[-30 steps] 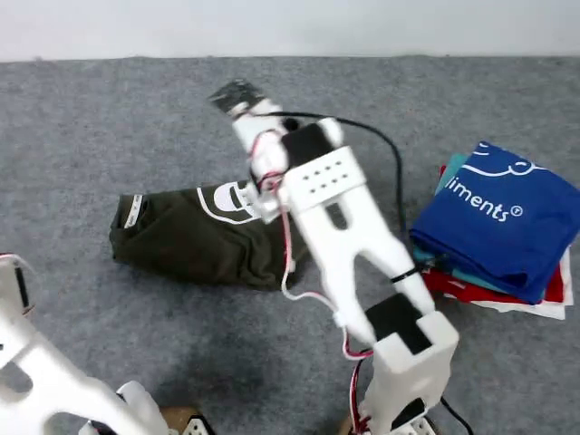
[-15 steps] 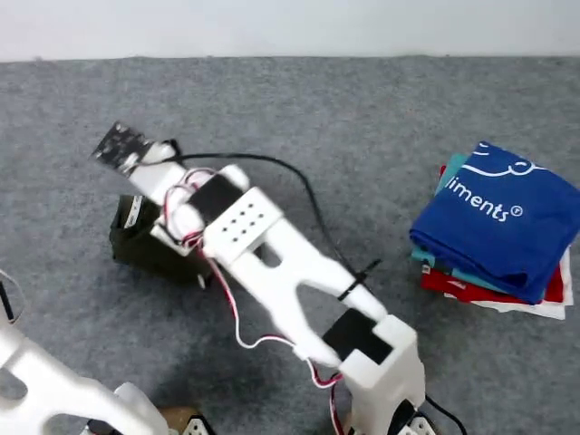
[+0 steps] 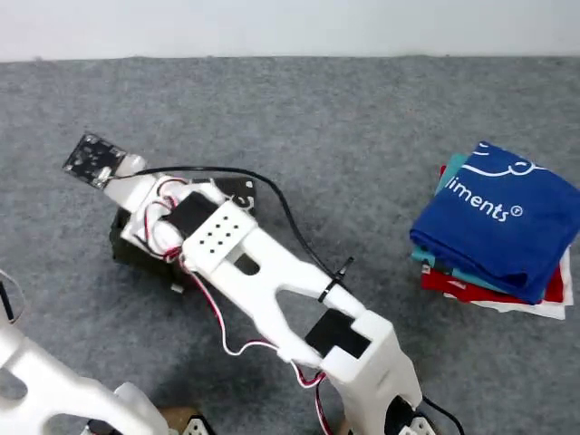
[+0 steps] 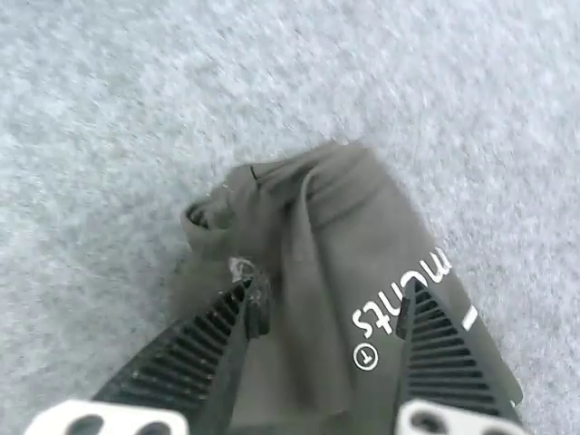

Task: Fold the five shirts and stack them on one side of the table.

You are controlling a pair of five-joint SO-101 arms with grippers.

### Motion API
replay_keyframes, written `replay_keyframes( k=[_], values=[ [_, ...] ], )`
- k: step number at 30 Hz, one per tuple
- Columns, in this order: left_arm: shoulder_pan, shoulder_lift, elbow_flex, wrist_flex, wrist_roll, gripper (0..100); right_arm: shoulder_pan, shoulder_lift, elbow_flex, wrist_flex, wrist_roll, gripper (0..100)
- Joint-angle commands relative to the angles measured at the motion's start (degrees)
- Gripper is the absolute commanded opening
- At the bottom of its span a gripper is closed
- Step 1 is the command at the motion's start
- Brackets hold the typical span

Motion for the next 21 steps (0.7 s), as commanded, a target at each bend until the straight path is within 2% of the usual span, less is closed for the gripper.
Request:
replay_keyframes(
  k=[1, 5, 7, 10, 14, 21],
  values=[
    [-0.5, -1.6, -1.9, 1.1, -0.6, 2, 0.7, -0.3, -9.2, 5.7, 0.1, 20.0],
    [-0.4, -1.6, -1.9, 1.1, -0.6, 2, 5.5, -0.1, -13.2, 12.4, 1.1, 8.7],
    [-0.4, -1.6, -1.9, 1.1, -0.6, 2, 7.9, 0.0, -12.7, 14.3, 4.8, 1.3],
    [-0.4, -1.6, -1.9, 1.1, -0.6, 2, 10.9, 2.9, -10.6, 17.1, 10.5, 2.0],
    [-0.5, -1.7, -1.9, 1.1, -0.6, 2, 12.4, 10.2, -10.5, 19.3, 11.3, 1.0],
    [-0.9, -1.7, -2.0, 1.1, -0.6, 2, 5.5, 20.1, -10.6, 11.7, 11.3, 1.0]
  ],
)
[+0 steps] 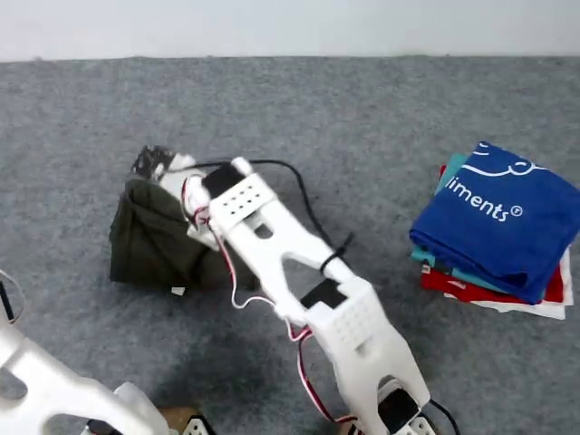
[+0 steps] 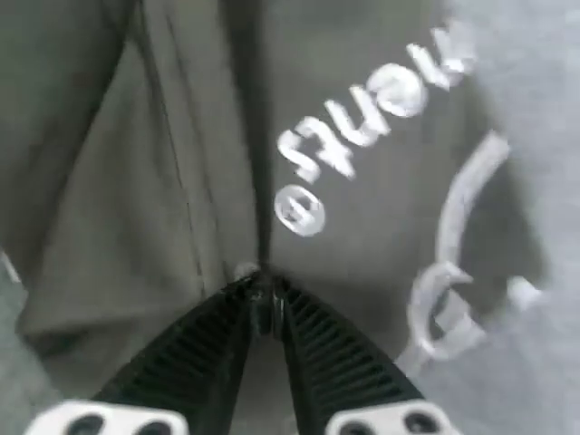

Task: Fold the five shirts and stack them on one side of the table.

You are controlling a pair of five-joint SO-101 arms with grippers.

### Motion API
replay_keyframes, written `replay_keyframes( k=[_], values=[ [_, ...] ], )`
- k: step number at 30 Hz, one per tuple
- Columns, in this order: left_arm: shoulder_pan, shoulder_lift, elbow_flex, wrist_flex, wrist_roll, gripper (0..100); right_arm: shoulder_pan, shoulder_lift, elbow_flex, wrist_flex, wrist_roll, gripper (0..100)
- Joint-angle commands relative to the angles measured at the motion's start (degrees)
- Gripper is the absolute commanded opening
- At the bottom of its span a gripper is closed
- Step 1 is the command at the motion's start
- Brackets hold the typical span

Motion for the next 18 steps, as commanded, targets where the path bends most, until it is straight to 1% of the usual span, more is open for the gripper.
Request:
replay_keyframes(
  k=[1, 3, 5, 9, 13, 16, 18],
  values=[
    [-1.7, -1.7, -2.1, 1.1, -0.6, 2, -5.5, 0.7, -1.0, -4.3, 0.6, 1.0],
    [-3.8, -1.7, -2.2, 1.1, -0.6, 2, -8.9, 0.0, -3.3, -4.4, 0.5, 1.0],
    [-5.9, -1.7, -2.2, 1.1, -0.6, 2, -11.6, -1.5, -8.2, -2.3, 0.4, 1.0],
    [-8.0, -1.7, -2.2, 1.1, -0.9, 2, -12.8, -4.2, -20.7, 3.3, 0.3, 1.0],
    [-7.6, -1.7, -2.2, 1.1, -0.9, 2, -9.3, -3.8, -29.9, 8.9, 0.5, 1.0],
    [-7.6, -1.7, -2.2, 1.1, -0.9, 2, -4.7, -1.5, -31.1, 10.5, 0.5, 1.0],
    [-7.6, -1.7, -2.2, 1.1, -0.9, 2, -3.1, 0.9, -31.1, 11.1, 0.3, 1.0]
  ],
)
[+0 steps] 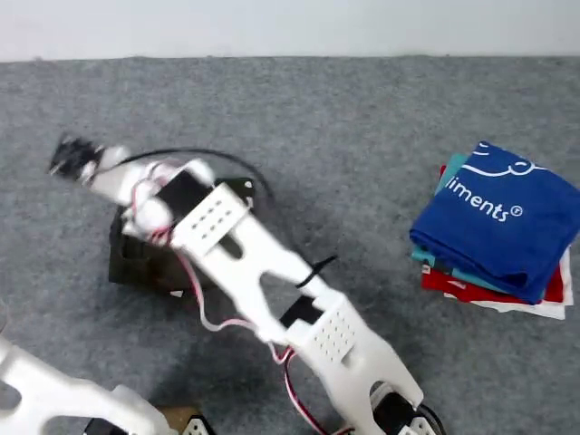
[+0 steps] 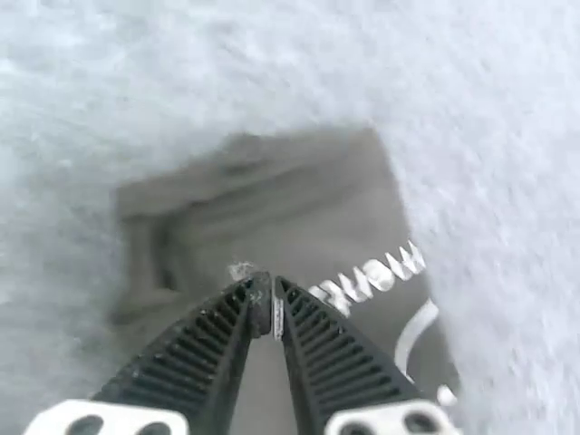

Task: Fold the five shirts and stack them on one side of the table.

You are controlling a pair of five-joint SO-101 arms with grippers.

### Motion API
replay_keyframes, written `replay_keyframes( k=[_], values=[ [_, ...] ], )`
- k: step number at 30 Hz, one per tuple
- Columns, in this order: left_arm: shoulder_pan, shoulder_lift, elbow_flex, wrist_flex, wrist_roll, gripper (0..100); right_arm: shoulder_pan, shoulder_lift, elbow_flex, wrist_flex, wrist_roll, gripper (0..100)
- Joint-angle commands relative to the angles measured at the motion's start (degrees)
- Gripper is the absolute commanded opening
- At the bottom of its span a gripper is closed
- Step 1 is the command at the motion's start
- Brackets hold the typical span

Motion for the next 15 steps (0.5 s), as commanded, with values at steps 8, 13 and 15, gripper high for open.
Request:
replay_keyframes(
  k=[8, 13, 15],
  values=[
    [-2.3, -1.7, -2.2, 1.1, -0.5, 2, -5.8, 10.4, -3.6, -0.6, -3.9, 1.0],
    [-6.5, -1.7, -2.2, 1.1, -0.6, 2, -11.2, 14.4, -3.6, -7.9, -3.8, 1.0],
    [-7.1, -1.6, -2.2, 1.1, -0.7, 2, -11.4, 14.9, -3.6, -9.9, -3.6, 1.0]
  ],
)
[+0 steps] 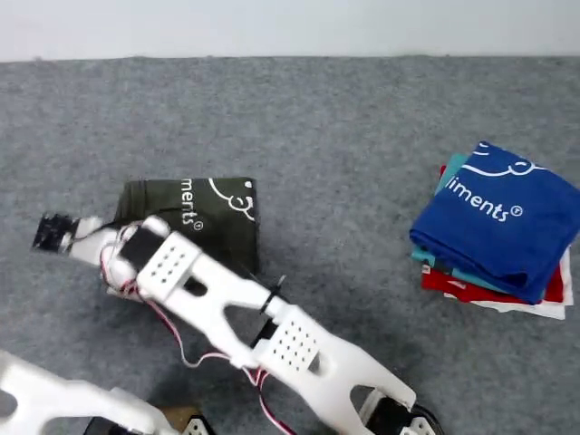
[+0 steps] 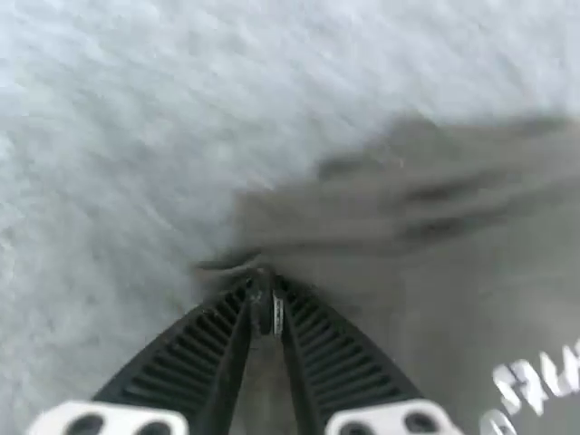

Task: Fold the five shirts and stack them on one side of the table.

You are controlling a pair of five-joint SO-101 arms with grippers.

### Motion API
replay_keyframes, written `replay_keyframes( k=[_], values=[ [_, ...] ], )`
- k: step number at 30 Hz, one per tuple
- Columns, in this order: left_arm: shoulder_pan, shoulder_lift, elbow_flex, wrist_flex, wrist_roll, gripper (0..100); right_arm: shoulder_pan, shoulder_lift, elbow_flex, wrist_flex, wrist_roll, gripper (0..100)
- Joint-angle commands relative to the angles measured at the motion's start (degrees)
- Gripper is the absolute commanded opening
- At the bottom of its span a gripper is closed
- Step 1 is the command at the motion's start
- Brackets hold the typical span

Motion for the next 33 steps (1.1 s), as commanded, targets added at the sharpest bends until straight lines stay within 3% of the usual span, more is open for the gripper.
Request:
replay_keyframes(
  k=[1, 11, 15, 21, 23, 33],
  values=[
    [-1.2, -1.6, -2.2, 1.1, -1.0, 2, -0.5, -0.6, -3.3, -3.7, -0.3, 1.0],
    [-1.3, -1.7, -2.2, 1.1, -2.5, 2, 5.6, -5.1, -19.2, 7.4, -0.3, 1.3],
    [-1.3, -1.7, -2.2, 1.1, -2.5, 2, 7.7, -2.0, -17.7, -1.1, -0.2, 1.4],
    [-1.0, -1.6, -2.0, 1.1, -2.5, 2, 6.7, 10.8, -13.6, -24.3, -0.2, 1.3],
    [-0.9, -1.6, -2.0, 1.1, -2.5, 2, 6.6, 14.4, -13.9, -26.0, -0.2, 1.3],
    [-0.9, -1.6, -2.0, 1.0, -2.5, 2, 8.2, 12.9, -31.4, -10.2, -0.2, 1.4]
  ],
)
